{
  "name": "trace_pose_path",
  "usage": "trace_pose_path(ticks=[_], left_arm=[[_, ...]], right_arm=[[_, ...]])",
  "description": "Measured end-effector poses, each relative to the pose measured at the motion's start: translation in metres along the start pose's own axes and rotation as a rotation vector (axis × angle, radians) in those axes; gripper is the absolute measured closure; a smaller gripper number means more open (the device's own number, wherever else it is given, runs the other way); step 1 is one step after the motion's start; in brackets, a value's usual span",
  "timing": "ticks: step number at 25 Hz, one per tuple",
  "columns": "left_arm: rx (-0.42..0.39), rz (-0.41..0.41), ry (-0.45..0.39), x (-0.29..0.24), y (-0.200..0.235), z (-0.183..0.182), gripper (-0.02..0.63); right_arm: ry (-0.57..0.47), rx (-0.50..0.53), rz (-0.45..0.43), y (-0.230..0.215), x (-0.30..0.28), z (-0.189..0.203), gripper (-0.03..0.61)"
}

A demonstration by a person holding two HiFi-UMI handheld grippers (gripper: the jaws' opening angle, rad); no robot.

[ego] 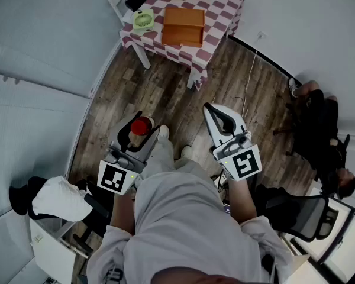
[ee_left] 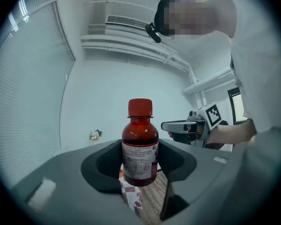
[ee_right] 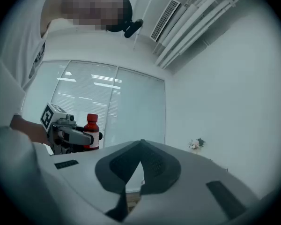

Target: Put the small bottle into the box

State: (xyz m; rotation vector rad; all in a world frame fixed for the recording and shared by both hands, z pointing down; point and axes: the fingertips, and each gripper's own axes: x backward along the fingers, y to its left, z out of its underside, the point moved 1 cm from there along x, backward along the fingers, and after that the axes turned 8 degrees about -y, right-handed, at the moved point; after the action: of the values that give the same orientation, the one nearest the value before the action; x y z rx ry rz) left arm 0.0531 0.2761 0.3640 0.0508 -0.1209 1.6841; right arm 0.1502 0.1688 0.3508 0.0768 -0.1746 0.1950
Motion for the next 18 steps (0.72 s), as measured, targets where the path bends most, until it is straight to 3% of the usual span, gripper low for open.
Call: trace_pose_path(ticks=[3, 7, 18], left_arm=[[0.020, 0.012, -0.003, 0.008, -0.026, 0.000, 0.399], [0.053, 0.038, -0.017, 0.023, -0.046, -0.002, 0.399], [0.040, 0.068, -0.031, 0.043, -0.030, -0.001, 0.399]], right_arm=[[0.008, 0.026, 0.028, 0.004, 0.029, 0.005, 0.577], [0.008, -0.020, 0.087, 0.012, 0.058, 0.001, 0.576], [0.038, -0.048, 0.122, 0.035, 0.057, 0.011, 0.575]])
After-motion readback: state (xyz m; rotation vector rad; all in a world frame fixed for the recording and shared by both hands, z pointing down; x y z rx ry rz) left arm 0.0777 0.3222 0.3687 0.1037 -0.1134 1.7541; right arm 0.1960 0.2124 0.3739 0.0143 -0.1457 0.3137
